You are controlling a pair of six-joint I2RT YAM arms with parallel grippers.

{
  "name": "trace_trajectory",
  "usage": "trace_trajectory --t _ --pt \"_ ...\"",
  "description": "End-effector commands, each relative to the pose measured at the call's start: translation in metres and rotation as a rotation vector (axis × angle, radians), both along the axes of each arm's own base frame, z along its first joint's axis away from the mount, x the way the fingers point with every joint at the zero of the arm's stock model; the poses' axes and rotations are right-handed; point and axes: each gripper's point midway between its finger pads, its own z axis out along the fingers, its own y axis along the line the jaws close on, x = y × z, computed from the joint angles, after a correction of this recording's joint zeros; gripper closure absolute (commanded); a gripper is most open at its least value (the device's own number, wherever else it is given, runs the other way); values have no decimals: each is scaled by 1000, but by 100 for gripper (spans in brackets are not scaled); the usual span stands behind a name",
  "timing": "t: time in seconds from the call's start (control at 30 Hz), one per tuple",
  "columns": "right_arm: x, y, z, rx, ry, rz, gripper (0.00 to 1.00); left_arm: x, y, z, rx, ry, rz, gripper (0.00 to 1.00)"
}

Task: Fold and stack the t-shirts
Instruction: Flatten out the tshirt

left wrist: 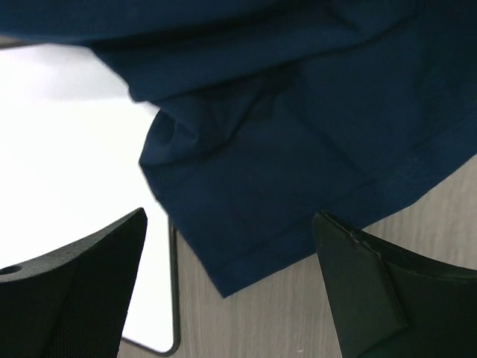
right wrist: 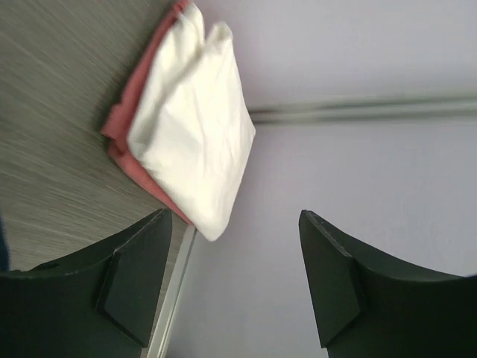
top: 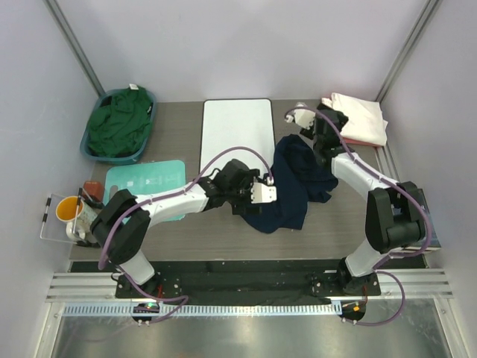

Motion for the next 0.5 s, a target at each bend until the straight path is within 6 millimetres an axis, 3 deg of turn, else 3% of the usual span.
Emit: trace_trajectory --t 0.0,0.03,0.13,0.33,0.47 --pt "12 -58 35 131 -102 -250 26 -26 -29 21 -117 31 -72 8" --pt "11 -71 32 146 -91 -287 26 -33 -36 23 -138 52 -73 8" --pt "8 -80 25 177 -52 -314 26 -44 -58 32 -182 93 -99 8" --pt "-4 -77 17 169 -18 -284 26 -65 -105 52 -258 146 -163 7" --pt "-9 -78 13 181 -16 -292 26 -77 -132 48 -276 182 -200 7"
